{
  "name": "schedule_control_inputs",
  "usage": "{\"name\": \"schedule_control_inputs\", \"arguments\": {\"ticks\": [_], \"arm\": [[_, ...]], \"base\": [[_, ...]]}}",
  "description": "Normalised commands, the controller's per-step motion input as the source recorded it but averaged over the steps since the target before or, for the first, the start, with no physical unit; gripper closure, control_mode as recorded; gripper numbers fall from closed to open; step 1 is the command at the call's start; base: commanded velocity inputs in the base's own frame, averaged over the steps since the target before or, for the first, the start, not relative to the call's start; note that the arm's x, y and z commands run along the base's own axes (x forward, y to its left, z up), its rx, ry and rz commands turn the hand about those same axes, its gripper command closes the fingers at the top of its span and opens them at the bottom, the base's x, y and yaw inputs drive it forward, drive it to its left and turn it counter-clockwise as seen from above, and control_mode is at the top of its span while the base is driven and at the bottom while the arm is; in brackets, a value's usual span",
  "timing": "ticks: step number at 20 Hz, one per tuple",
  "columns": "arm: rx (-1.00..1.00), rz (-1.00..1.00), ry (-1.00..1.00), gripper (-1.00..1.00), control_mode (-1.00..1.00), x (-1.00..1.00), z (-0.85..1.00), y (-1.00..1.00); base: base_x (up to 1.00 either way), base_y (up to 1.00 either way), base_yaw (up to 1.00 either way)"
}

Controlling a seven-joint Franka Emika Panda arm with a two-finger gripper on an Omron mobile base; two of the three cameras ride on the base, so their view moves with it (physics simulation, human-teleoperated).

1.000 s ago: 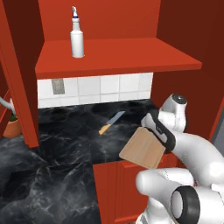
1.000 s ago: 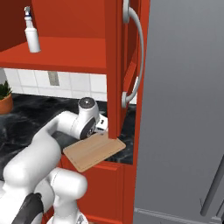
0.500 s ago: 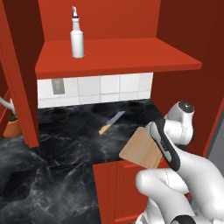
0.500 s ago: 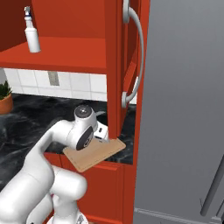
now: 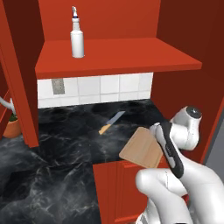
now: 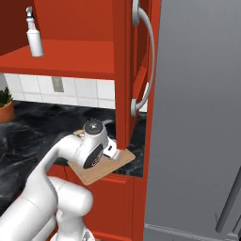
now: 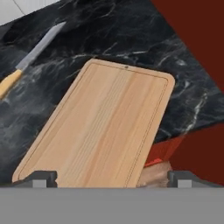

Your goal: Move the cutting board and knife to the sink. Then move spray from the cabinet to the counter.

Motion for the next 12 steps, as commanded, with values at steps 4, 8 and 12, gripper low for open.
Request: {"name": "schedule_control_inputs", "arguments": {"ticks": [4,8,12], "arm": [[0.21,-0.07,0.0,-1.0,-1.0,-0.22,-0.08,-0.22],[0.2,-0.05,0.0,-1.0,-1.0,-0.29,-0.12,-0.09],[0.17,-0.09,0.0,-1.0,-1.0,-0.28,-0.1,-0.06]], "base": [[0.0,0.0,0.0],[0.0,0.0,0.0],[0.0,0.0,0.0]]}}
